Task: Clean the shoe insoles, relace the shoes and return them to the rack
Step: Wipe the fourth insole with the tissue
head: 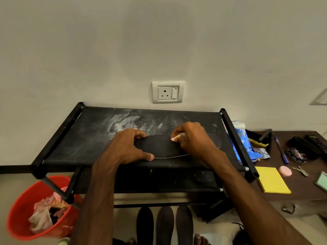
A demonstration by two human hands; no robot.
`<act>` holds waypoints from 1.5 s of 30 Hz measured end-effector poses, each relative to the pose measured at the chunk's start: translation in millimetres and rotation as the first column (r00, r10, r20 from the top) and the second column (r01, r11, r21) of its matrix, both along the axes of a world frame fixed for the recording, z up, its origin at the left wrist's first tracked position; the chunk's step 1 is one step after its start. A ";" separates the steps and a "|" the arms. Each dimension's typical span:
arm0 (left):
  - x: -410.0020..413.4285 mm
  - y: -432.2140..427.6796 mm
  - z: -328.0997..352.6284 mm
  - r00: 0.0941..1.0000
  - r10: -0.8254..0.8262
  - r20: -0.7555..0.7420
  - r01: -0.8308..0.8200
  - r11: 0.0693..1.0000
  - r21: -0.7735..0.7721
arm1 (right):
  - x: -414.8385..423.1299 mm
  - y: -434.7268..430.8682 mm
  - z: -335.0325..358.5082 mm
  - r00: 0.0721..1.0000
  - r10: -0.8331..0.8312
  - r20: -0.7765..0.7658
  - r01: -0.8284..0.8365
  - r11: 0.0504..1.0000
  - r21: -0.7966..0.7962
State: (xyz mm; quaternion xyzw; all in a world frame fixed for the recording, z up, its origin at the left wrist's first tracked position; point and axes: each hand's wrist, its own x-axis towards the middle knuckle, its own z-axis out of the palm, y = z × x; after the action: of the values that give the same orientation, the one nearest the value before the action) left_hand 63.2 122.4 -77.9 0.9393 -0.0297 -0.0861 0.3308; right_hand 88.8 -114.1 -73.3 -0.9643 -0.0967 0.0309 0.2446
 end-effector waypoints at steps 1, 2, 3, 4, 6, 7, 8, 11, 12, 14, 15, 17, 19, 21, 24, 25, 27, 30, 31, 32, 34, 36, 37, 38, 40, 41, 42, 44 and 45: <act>0.9 0.3 -1.5 1.000 0.014 -0.005 -0.014 1.000 -0.011 | -4.3 4.2 1.8 0.999 0.042 -0.015 -0.042 0.999 0.000; 1.6 1.8 -3.4 1.000 0.029 -0.009 -0.030 0.999 -0.023 | -9.0 9.2 3.2 0.995 0.094 -0.021 -0.094 0.996 0.006; 2.4 2.5 -4.7 0.999 0.039 -0.011 -0.040 0.999 -0.035 | -13.9 13.5 5.0 0.989 0.149 -0.015 -0.149 0.989 0.008; 2.7 3.3 -5.9 0.999 0.046 -0.011 -0.046 0.998 -0.042 | -18.6 17.8 6.8 0.980 0.201 -0.010 -0.201 0.980 0.001; 2.8 3.0 -7.0 0.999 0.047 -0.010 -0.047 0.998 -0.050 | -25.2 23.0 10.3 0.962 0.273 -0.019 -0.273 0.962 -0.012; 2.8 3.1 -7.3 0.999 0.049 -0.015 -0.049 0.997 -0.055 | -26.3 24.5 11.1 0.954 0.297 -0.030 -0.297 0.955 -0.009; 2.6 2.8 -6.9 0.999 0.049 -0.021 -0.050 0.997 -0.062 | -27.2 24.6 12.1 0.949 0.314 -0.041 -0.314 0.949 0.004; 1.8 1.5 -5.1 0.998 0.046 -0.034 -0.048 0.996 -0.077 | -25.6 20.5 12.3 0.950 0.308 -0.055 -0.302 0.949 0.089; 0.9 1.9 -4.7 0.998 0.047 -0.040 -0.050 0.995 -0.081 | -23.2 18.6 11.3 0.958 0.284 -0.051 -0.277 0.955 0.107; -0.1 1.6 -4.2 0.997 0.052 -0.053 -0.057 0.995 -0.088 | -12.7 12.6 6.5 0.984 0.174 -0.028 -0.170 0.981 0.098; 0.0 1.4 -4.1 0.997 0.052 -0.060 -0.058 0.994 -0.091 | -5.6 8.6 3.3 0.996 0.089 -0.014 -0.087 0.992 0.090; 0.2 0.9 -3.9 0.996 0.051 -0.071 -0.058 0.993 -0.103 | 6.2 2.8 -1.1 0.997 -0.071 0.003 0.070 0.993 0.090; 0.1 0.6 -4.2 0.996 0.052 -0.075 -0.061 0.992 -0.114 | 12.8 3.1 -3.2 0.989 -0.145 0.024 0.143 0.987 0.069; -0.2 -0.1 -4.7 0.996 0.056 -0.072 -0.064 0.990 -0.122 | 12.7 9.9 -4.1 0.992 -0.120 0.038 0.120 0.993 0.002; -0.5 -0.3 -5.3 0.996 0.064 -0.064 -0.071 0.989 -0.129 | 6.3 29.1 -5.5 1.000 -0.009 0.014 0.009 1.000 -0.011; -0.2 -0.2 -5.5 0.996 0.064 -0.063 -0.072 0.989 -0.132 | 2.7 36.3 -5.6 0.999 0.047 0.025 -0.047 0.999 0.019; 0.3 -0.2 -5.5 0.996 0.056 -0.063 -0.065 0.987 -0.144 | -5.9 50.0 -5.8 0.980 0.178 0.086 -0.182 0.982 0.046; 0.6 1.0 -6.0 0.997 0.043 -0.056 -0.051 0.986 -0.157 | -12.2 60.6 -5.4 0.953 0.271 0.131 -0.279 0.960 0.040; 0.6 1.2 -6.3 0.997 0.042 -0.061 -0.052 0.986 -0.160 | -9.4 58.7 -5.5 0.962 0.248 0.114 -0.256 0.965 0.063; 0.2 1.7 -6.8 0.997 0.044 -0.065 -0.055 0.985 -0.166 | -4.4 54.9 -6.3 0.976 0.200 0.087 -0.208 0.974 0.091; 0.0 2.6 -8.1 0.996 0.057 -0.075 -0.070 0.980 -0.185 | 9.5 43.1 -9.3 0.997 0.053 0.049 -0.058 0.993 0.106; -0.4 3.2 -8.6 0.995 0.062 -0.076 -0.076 0.977 -0.201 | 19.5 32.9 -10.5 0.995 -0.087 0.057 0.083 0.994 0.071; -0.7 3.5 -8.6 0.995 0.063 -0.075 -0.077 0.975 -0.208 | 21.3 31.2 -10.1 0.990 -0.124 0.072 0.121 0.992 0.047; -0.9 3.5 -8.7 0.995 0.067 -0.074 -0.082 0.973 -0.215 | 20.9 31.8 -9.9 0.988 -0.130 0.086 0.129 0.991 0.023; -1.7 4.3 -9.5 0.995 0.080 -0.067 -0.093 0.969 -0.228 | 16.5 40.9 -10.6 0.991 -0.082 0.101 0.084 0.996 -0.019; -2.2 4.1 -10.1 0.994 0.084 -0.065 -0.097 0.968 -0.232 | 13.5 47.5 -11.5 0.993 -0.046 0.106 0.048 0.999 -0.023; -2.4 4.1 -10.8 0.994 0.088 -0.066 -0.101 0.966 -0.238 | 10.2 55.0 -12.2 0.993 -0.003 0.120 0.005 1.000 -0.016; -2.1 3.5 -11.8 0.993 0.092 -0.076 -0.108 0.964 -0.245 | 5.0 67.5 -14.0 0.983 0.095 0.160 -0.100 0.995 0.021; -1.5 3.3 -12.1 0.993 0.092 -0.079 -0.109 0.965 -0.239 | 2.9 71.9 -14.1 0.974 0.144 0.173 -0.153 0.987 0.043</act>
State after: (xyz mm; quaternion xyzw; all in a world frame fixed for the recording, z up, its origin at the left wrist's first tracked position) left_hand 61.7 125.7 -90.0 0.8887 0.0187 -0.0963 0.4479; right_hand 91.7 -42.1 -87.5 -0.9462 -0.1898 -0.0358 0.2596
